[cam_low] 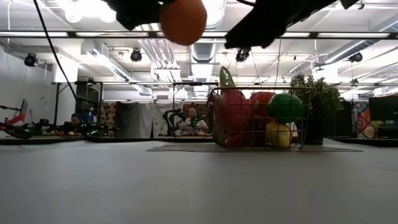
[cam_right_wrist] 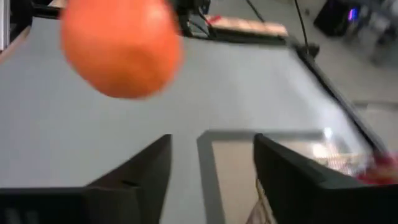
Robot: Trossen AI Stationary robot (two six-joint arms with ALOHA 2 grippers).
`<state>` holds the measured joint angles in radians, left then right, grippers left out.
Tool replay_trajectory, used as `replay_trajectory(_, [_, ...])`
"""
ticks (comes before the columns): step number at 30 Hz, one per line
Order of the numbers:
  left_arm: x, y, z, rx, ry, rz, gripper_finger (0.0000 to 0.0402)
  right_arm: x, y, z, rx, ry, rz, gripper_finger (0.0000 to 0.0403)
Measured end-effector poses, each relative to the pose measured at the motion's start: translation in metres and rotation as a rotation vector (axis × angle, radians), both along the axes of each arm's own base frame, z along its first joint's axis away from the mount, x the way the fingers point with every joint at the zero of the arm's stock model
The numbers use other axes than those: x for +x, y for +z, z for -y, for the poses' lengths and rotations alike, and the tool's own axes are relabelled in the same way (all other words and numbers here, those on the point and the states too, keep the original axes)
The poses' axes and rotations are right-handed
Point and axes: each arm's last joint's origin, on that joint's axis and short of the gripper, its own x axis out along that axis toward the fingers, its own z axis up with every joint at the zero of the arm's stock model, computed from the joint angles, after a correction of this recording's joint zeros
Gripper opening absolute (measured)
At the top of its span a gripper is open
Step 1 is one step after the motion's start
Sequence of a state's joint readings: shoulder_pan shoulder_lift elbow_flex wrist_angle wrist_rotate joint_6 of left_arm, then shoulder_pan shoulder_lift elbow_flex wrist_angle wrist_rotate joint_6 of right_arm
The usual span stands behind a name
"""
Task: Build produce basket
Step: Put the orange into the wire basket
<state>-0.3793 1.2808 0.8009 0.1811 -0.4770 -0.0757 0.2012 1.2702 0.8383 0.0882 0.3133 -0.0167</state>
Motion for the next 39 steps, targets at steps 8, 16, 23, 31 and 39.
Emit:
replay_trajectory(8, [0.006, 0.001, -0.020, -0.088, 0.085, 0.122, 0.0244, 0.025, -0.013, -0.006, -0.149, 0.096, 0.055, 0.0324])
replay_trajectory(16, [0.008, -0.001, -0.030, -0.087, 0.121, 0.129, 0.0244, 0.035, -0.010, -0.007, -0.142, 0.116, 0.059, 0.0353])
replay_trajectory(23, [0.007, -0.008, -0.034, -0.070, 0.128, 0.102, 0.0244, 0.038, 0.004, 0.000, -0.120, 0.078, 0.114, 0.0336])
replay_trajectory(31, [0.007, -0.008, -0.034, -0.064, 0.135, 0.104, 0.0244, 0.040, 0.004, 0.004, -0.111, 0.061, 0.111, 0.0277])
replay_trajectory(39, [0.007, -0.008, -0.034, -0.058, 0.132, 0.103, 0.0258, 0.040, 0.004, 0.004, -0.101, 0.071, 0.108, 0.0234])
